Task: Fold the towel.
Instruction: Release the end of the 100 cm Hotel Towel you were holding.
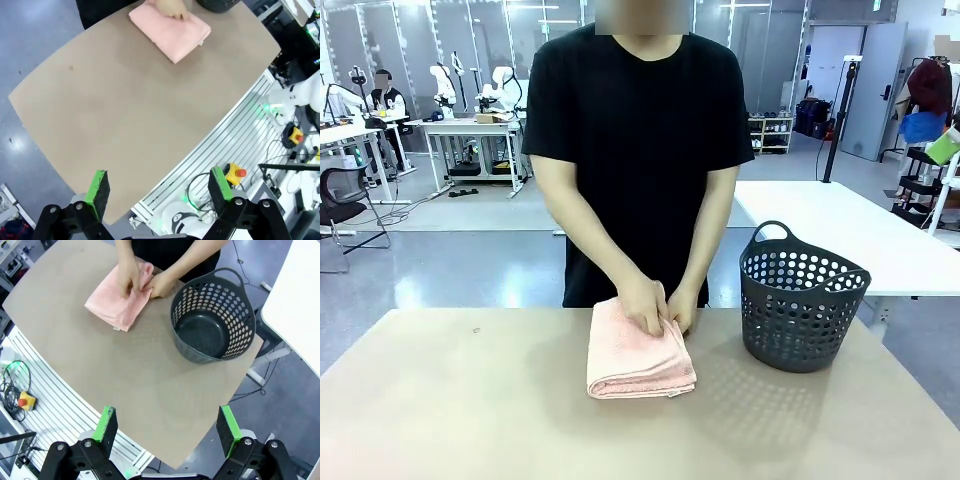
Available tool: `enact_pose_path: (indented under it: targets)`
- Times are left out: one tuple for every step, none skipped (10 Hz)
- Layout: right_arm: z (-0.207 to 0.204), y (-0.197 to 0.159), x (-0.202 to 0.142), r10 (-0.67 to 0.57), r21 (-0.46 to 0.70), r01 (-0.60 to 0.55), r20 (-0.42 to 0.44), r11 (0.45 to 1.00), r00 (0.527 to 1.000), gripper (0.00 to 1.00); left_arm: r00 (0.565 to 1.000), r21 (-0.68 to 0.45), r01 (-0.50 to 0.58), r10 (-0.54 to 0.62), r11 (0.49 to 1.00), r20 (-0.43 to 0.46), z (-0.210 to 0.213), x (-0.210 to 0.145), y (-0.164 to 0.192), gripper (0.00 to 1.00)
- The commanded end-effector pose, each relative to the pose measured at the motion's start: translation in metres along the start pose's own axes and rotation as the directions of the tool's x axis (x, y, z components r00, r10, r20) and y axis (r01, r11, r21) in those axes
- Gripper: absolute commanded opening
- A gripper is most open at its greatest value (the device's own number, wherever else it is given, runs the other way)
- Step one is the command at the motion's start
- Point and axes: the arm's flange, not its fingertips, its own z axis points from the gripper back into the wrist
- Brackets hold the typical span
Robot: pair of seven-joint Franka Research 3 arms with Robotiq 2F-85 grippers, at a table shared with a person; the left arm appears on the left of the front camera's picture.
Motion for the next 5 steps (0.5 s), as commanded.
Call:
enact_pose_path:
  targets:
    - [-0.0007,-0.0004,-0.0004,-0.005,-0.007,0.005,-0.005,1.0,1.0,1.0,1.0,0.013,-0.005,0.005,1.0,-0.004,-0.0007,0.0006,-0.0011,1.0]
    - [-0.0007,-0.0004,-0.0004,-0.005,-0.007,0.005,-0.005,1.0,1.0,1.0,1.0,0.013,-0.005,0.005,1.0,-0.004,-0.0007,0.0006,-0.0011,1.0]
    - [-0.0007,-0.0004,-0.0004,-0.005,-0.007,0.005,-0.005,1.0,1.0,1.0,1.0,0.013,-0.005,0.005,1.0,-0.004,-0.0007,0.0006,-0.0011,1.0]
    - [-0.0007,-0.0004,-0.0004,-0.005,-0.007,0.005,-0.005,1.0,1.0,1.0,1.0,0.013,-0.005,0.005,1.0,-0.004,-0.0007,0.0006,-0.0011,1.0]
    - [-0.0007,-0.0004,-0.0004,-0.005,-0.007,0.005,-0.005,1.0,1.0,1.0,1.0,0.013,-0.005,0.005,1.0,-0.004,-0.0007,0.0006,-0.0011,1.0]
